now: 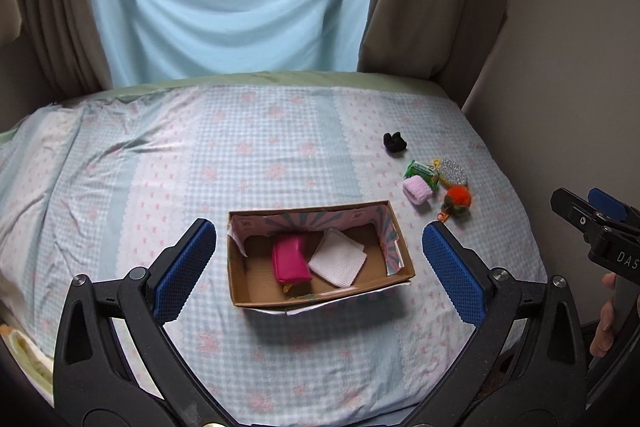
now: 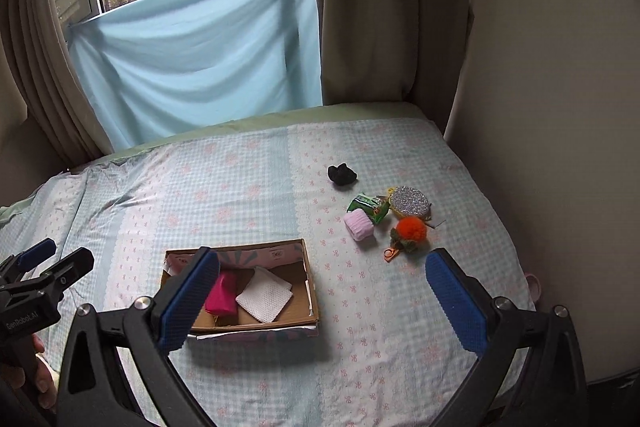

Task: Organize soft objects
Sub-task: 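Lift both tools away from the box back toward the items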

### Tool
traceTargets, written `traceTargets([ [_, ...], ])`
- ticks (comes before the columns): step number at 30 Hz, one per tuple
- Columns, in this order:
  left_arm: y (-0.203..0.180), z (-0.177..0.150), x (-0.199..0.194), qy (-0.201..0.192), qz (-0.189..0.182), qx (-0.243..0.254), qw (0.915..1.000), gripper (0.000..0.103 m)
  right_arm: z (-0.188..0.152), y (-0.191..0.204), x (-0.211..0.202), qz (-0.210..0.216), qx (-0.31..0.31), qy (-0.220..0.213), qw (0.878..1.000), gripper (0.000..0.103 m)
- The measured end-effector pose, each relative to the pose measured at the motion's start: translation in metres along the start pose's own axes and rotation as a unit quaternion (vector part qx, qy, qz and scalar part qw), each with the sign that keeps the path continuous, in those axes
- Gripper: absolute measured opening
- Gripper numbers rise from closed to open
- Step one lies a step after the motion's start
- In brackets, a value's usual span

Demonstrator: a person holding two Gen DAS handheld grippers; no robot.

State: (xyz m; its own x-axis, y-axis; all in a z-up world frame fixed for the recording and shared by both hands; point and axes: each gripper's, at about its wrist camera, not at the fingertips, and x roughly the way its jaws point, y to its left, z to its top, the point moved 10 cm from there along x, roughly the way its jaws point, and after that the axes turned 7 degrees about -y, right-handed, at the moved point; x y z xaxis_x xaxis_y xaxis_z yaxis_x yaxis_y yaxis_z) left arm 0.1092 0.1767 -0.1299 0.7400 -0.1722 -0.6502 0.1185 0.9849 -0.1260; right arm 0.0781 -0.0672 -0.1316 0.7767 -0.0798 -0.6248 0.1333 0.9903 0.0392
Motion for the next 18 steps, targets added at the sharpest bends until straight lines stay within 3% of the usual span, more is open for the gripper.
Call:
traceTargets([
  [4,-0.011,0.008,0.002,-0.006,0.004,-0.004,1.0000,0.103,0.010,-0.014,-0.006,0.000,-0.008,-0.019,1.000,0.103],
  [12,-0.055,0.021,0.012,-0.015,0.036,-0.019,0.9991,0.103,0.028,-0.054,0.014,0.044,-0.015,-0.027,0.999,0.103],
  [18,-0.104,0.020,0.023,-0.035,0.081,-0.076,0.9932,0.103,0.041,-0.096,0.045,0.084,-0.076,-0.021,0.993,0.103],
])
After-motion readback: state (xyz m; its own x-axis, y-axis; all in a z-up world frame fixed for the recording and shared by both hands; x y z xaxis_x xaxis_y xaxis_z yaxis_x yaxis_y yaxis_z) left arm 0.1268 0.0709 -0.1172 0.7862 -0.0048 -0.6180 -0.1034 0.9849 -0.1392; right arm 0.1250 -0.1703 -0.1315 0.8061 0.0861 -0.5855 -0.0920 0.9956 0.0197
